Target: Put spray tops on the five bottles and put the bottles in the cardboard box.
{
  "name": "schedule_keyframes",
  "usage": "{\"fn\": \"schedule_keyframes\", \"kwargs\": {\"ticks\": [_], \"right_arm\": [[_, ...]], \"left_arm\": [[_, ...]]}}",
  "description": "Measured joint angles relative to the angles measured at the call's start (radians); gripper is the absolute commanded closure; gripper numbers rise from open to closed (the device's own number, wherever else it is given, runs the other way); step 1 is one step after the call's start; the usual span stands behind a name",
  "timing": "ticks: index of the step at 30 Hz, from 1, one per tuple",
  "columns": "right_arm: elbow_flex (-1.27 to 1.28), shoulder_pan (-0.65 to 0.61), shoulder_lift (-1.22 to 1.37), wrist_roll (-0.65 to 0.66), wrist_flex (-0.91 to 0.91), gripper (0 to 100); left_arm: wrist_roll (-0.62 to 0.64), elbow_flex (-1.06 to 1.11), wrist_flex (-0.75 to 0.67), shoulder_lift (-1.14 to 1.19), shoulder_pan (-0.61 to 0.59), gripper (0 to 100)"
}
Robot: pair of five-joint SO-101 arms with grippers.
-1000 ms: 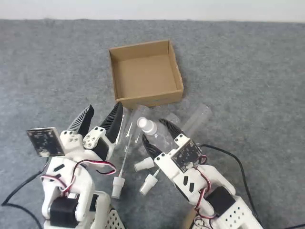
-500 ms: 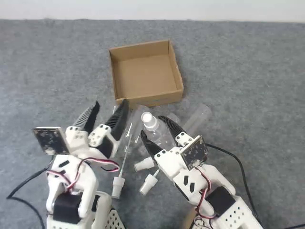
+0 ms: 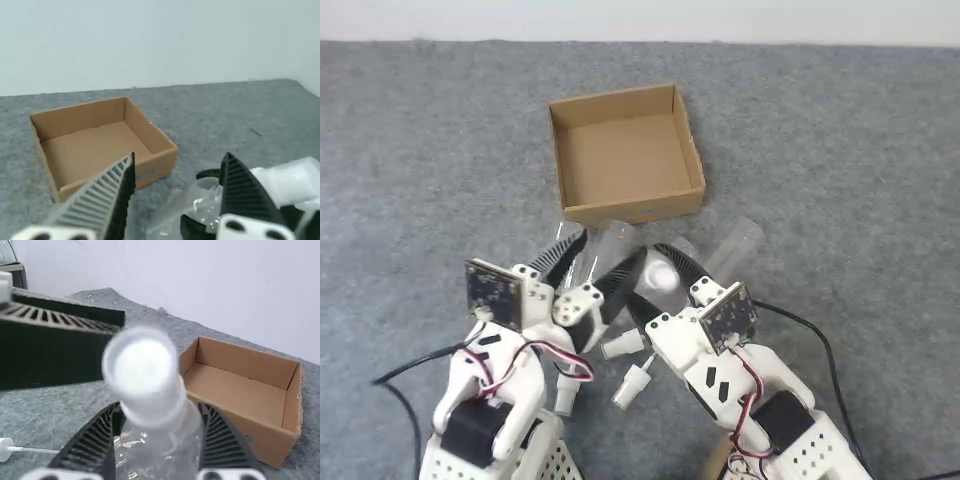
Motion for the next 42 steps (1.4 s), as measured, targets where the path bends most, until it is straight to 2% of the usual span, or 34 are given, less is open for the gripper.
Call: {"fn": "schedule_keyframes", "kwargs": {"ticks": [11,33,36,42], "right_arm": [[0.000,0.000,0.000,0.000,0.003,92.9],[0.000,0.000,0.000,0.000,0.029,92.9],[0.000,0.000,0.000,0.000,0.029,92.9],[0.000,0.000,0.000,0.000,0.029,92.9]], "left_arm": [[-0.069,0.000,0.037,0.000,0.098,74],[-0.071,0.000,0.055,0.000,0.098,74],[-0.075,0.002,0.055,0.000,0.054,74],[-0.020,-0.046,0.055,0.000,-0.133,74]]}}
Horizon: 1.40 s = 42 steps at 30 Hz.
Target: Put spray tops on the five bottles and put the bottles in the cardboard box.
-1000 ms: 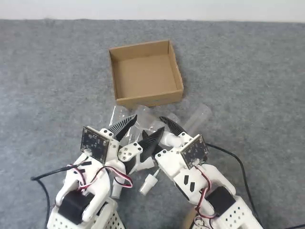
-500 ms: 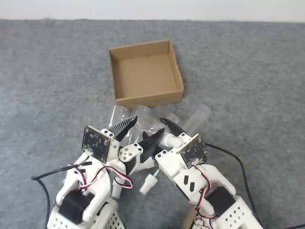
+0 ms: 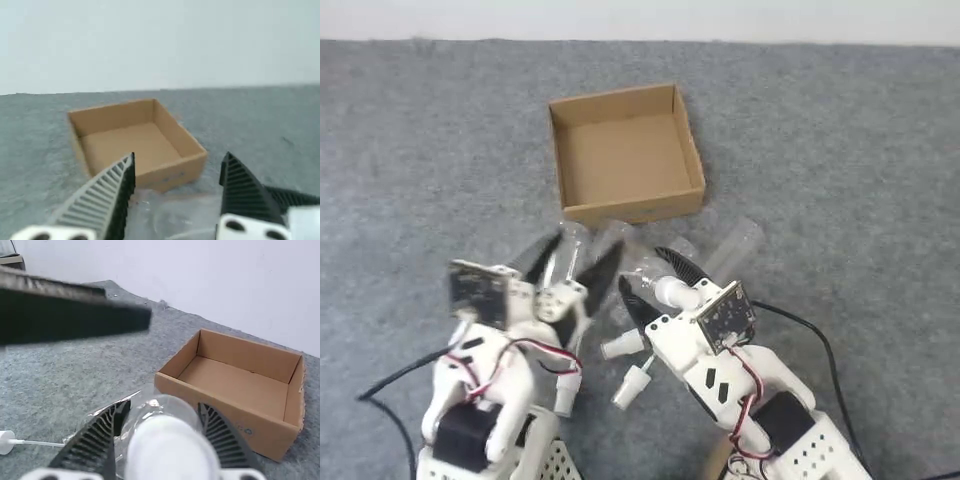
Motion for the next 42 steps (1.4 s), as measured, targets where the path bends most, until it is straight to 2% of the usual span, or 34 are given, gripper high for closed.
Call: {"fn": "schedule_keyframes", "kwargs": {"ticks": [5,15,24,34,42], "right_arm": [[0.000,0.000,0.000,0.000,0.000,92.9],[0.000,0.000,0.000,0.000,0.000,92.9],[0.000,0.071,0.000,0.000,0.000,92.9],[0.000,0.077,0.000,0.008,0.005,92.9],[-0.074,0.078,-0.002,0.037,0.187,92.9]], "left_arm": [[0.058,-0.038,-0.002,0.000,-0.118,74],[0.064,-0.043,-0.028,0.000,-0.305,74],[0.064,0.103,-0.028,0.000,-0.525,74],[0.064,0.160,-0.028,0.000,-0.559,74],[0.064,0.181,-0.028,0.000,-0.560,74]]}}
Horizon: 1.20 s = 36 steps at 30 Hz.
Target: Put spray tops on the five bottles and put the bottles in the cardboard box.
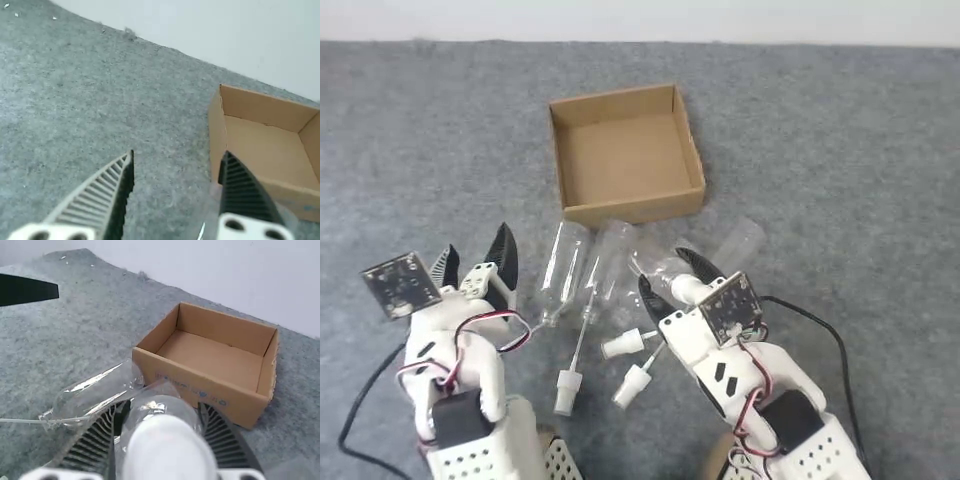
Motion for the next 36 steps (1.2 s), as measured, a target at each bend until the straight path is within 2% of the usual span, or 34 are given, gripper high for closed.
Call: {"fn": "schedule_keyframes", "kwargs": {"ticks": [14,19,36], "right_arm": [[-0.175,0.049,0.000,0.000,0.011,92.9],[-0.259,0.057,0.014,0.046,0.011,92.9],[-0.706,0.055,0.644,0.054,0.011,92.9]], "left_arm": [[0.000,0.000,0.000,0.000,0.000,74],[0.000,0.000,0.000,0.000,0.000,74],[0.000,0.000,0.000,0.000,0.000,74]]}}
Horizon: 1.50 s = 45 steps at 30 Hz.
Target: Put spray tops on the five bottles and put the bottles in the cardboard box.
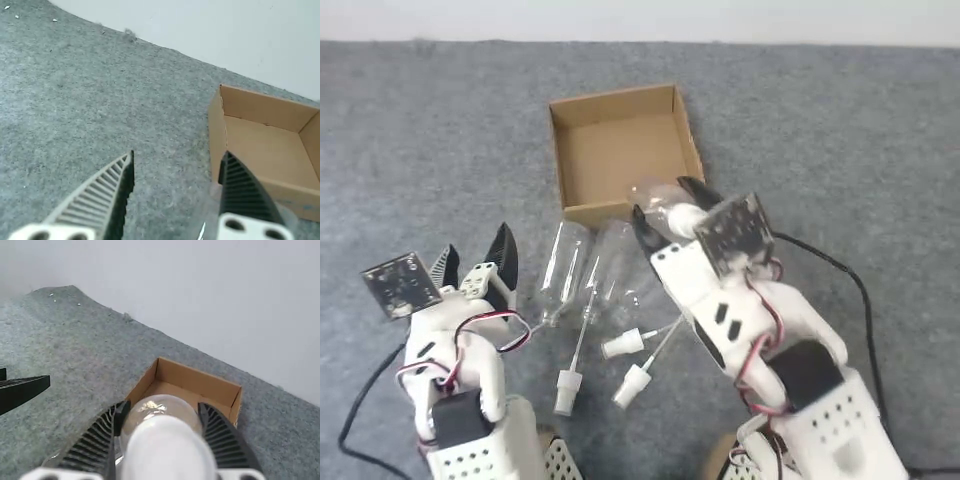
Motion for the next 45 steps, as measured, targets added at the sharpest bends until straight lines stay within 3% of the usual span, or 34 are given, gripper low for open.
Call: {"fn": "schedule_keyframes", "kwargs": {"ticks": [18,34,45], "right_arm": [[-0.298,-0.002,0.637,0.000,-0.192,92.9],[-0.671,-0.002,1.175,0.000,-0.201,92.9],[-0.867,-0.002,1.407,0.000,-0.203,92.9]], "left_arm": [[0.000,0.000,0.000,0.000,0.000,74],[0.000,0.000,0.000,0.000,0.000,74],[0.000,0.000,0.000,0.000,0.000,74]]}}
